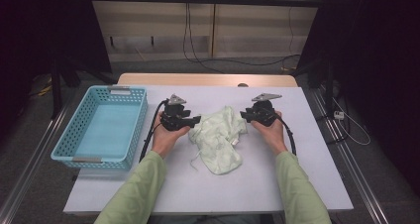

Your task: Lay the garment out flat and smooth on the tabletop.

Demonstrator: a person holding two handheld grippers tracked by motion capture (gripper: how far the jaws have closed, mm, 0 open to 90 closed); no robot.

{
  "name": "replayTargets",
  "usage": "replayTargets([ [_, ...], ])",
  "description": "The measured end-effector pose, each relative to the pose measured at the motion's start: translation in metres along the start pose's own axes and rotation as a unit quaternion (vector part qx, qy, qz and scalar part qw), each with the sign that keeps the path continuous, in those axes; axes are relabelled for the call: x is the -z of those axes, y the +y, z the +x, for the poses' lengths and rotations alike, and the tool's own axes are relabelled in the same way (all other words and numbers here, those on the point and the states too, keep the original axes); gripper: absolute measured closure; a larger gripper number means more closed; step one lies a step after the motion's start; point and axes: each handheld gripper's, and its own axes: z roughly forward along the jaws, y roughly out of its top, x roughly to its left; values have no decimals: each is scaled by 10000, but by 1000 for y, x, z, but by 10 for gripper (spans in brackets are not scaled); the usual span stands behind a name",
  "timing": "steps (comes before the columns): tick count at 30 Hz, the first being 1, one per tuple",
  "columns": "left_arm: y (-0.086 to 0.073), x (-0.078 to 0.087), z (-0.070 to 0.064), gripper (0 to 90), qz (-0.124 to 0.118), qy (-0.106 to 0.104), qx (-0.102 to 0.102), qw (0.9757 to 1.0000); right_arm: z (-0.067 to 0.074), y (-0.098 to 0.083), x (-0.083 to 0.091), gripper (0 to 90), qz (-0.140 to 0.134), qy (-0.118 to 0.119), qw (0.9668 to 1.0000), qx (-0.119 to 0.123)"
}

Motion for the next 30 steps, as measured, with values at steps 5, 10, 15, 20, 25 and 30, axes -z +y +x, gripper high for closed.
replayTargets([
  [5,-3,-6,-2,499,159,-69,-119,9998,0,0,-13,666,137,-68,9999,26],
  [10,-8,-11,-3,507,180,-83,-87,9998,-4,-7,-25,656,209,-38,9996,-161],
  [15,-10,-15,-4,524,187,-84,-151,9997,-7,-8,-25,767,186,127,9994,-266],
  [20,-11,-19,-7,483,263,-28,-358,9990,-4,-7,-23,893,221,188,9992,-292],
  [25,-14,-23,-6,465,362,-13,-411,9985,-5,-7,-12,898,273,-70,9995,-165],
  [30,-17,-30,-6,445,489,54,-516,9975,-17,-14,6,898,139,-278,9991,-303],
])
